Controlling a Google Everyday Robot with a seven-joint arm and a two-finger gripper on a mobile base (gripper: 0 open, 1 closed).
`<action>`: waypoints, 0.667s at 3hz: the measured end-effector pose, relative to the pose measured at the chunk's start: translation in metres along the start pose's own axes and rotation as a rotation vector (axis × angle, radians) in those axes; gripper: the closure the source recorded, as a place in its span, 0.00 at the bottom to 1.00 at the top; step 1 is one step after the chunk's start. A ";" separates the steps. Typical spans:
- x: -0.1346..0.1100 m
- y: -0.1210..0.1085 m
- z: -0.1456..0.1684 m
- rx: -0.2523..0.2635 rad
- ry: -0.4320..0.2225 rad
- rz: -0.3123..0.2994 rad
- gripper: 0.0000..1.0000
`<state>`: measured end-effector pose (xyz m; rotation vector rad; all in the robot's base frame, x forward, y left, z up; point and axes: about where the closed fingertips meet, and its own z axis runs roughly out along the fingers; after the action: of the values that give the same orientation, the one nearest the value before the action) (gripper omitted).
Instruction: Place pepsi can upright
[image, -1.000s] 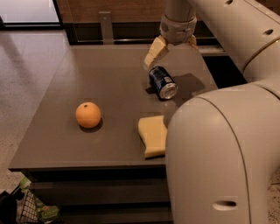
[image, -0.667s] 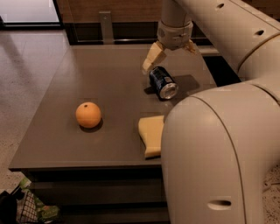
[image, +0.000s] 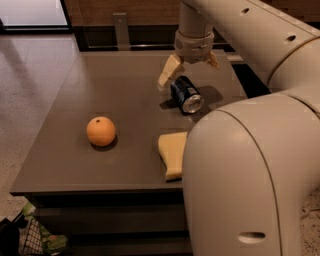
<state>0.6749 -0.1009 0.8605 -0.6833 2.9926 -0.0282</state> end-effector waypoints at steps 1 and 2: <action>-0.003 0.011 0.013 -0.033 0.020 -0.013 0.00; -0.001 0.016 0.023 -0.058 0.044 -0.017 0.00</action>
Offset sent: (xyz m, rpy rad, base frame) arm -0.0238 0.0098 -0.0292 0.0258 0.1621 0.0231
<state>0.6711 -0.0863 0.8374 -0.7234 3.0401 0.0442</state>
